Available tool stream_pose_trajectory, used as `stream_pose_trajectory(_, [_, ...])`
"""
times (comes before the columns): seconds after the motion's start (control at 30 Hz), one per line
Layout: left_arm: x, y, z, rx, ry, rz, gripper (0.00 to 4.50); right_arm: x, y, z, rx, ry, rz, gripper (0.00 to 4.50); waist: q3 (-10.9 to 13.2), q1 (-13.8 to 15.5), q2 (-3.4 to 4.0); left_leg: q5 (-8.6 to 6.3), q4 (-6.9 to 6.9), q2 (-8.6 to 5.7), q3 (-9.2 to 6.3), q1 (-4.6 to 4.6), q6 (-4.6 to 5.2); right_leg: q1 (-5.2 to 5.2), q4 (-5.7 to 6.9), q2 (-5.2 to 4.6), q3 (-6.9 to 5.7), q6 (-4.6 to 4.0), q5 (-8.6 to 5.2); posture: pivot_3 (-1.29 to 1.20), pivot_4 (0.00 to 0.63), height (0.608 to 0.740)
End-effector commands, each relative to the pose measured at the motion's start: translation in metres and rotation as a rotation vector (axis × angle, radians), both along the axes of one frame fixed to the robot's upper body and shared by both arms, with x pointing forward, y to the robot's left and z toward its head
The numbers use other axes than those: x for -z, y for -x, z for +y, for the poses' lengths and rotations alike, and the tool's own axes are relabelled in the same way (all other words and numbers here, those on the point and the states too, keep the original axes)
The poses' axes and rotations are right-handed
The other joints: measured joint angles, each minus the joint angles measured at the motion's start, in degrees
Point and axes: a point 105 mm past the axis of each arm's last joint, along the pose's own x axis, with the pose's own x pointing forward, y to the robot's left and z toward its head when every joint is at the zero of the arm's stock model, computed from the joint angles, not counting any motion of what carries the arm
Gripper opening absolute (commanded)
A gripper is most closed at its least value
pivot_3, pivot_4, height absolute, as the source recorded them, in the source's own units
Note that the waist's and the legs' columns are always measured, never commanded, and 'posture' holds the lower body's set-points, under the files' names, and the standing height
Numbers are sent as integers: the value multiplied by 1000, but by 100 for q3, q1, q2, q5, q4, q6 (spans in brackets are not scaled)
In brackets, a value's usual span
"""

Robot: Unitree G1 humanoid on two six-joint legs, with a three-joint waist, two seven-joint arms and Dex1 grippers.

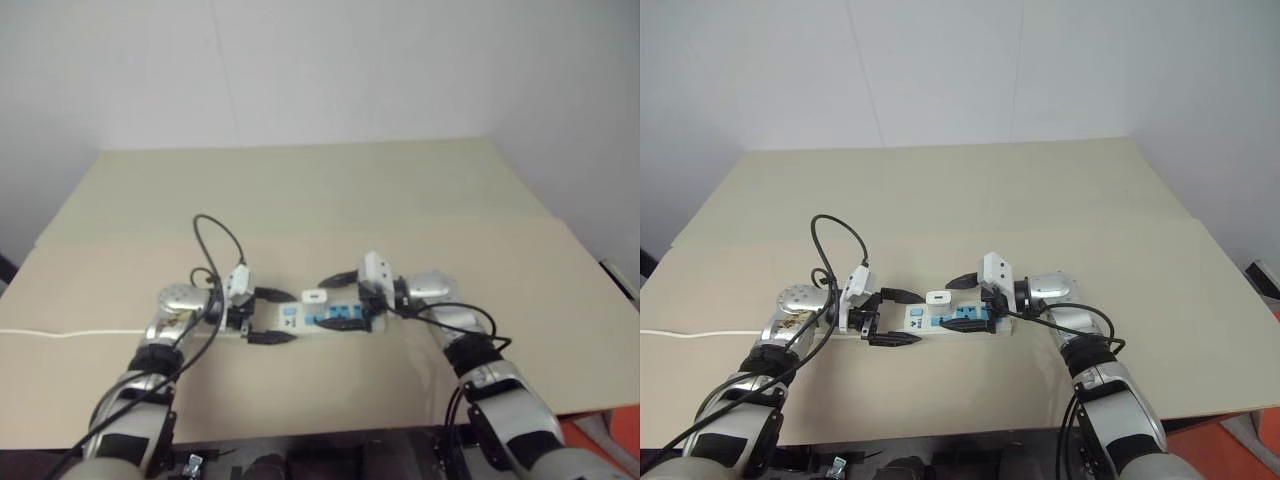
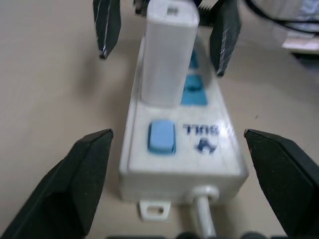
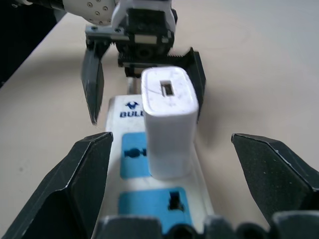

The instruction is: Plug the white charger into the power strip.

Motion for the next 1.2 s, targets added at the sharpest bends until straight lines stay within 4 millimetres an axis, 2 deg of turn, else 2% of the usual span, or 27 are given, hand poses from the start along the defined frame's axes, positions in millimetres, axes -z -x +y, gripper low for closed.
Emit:
stream_pose_trajectory(0.03, [-28, 3, 7, 38, 52, -56, 4444, -27, 2, -8, 6, -71, -71, 4500, 4, -9, 0, 0, 0, 1, -2, -5, 0, -5, 3, 0, 0, 0, 0, 0, 150, 740])
stream_pose_trajectory(0.17, [-55, 19, 28, 41, 58, -106, 4444, -38, 13, -46, 43, -18, -140, 4500, 6, -3, 0, 0, 0, 4, -8, -31, 0, -34, 10, 1, 2, 0, 0, 0, 150, 740])
stream_pose_trajectory(0.23, [-63, 25, 39, 9, 68, -118, 4444, -41, 18, -62, 62, 24, -162, 4500, 7, 11, 1, -1, -1, 2, -6, -39, 1, -44, 9, -2, 4, 0, 0, 0, 150, 740])
stream_pose_trajectory(0.33, [-62, 33, 66, -85, 24, -113, 4444, -45, 26, -95, 114, 110, -170, 4500, 9, 16, 2, -1, -1, 3, -1, -55, 1, -62, -4, -2, 6, 0, 0, 0, 150, 740])
stream_pose_trajectory(0.53, [-56, 47, 99, -188, -50, -98, 4444, -45, 38, -138, 196, 238, -147, 4500, 12, 27, -1, -1, -1, 7, 19, -57, 1, -70, -12, 1, 8, -2, 0, 0, 150, 740])
stream_pose_trajectory(0.67, [-56, 51, 99, -201, -51, -96, 4444, -50, 42, -148, 229, 256, -139, 4500, 12, 43, -1, -1, -1, 9, 30, -56, 1, -67, -12, 1, 8, -7, 3, 0, 150, 740])
stream_pose_trajectory(0.97, [-58, 55, 91, -175, -53, -89, 4444, -59, 47, -158, 279, 293, -111, 4500, 14, 73, -3, -1, -1, 12, 34, -59, 1, -69, -17, 1, 8, -9, 5, 0, 150, 740])
stream_pose_trajectory(1.2, [-59, 57, 89, -186, -62, -96, 4444, -52, 52, -161, 316, 289, -91, 4500, 14, 123, -4, -1, -1, 18, 46, -59, 2, -68, -18, 6, 7, -10, 5, 0, 150, 740])
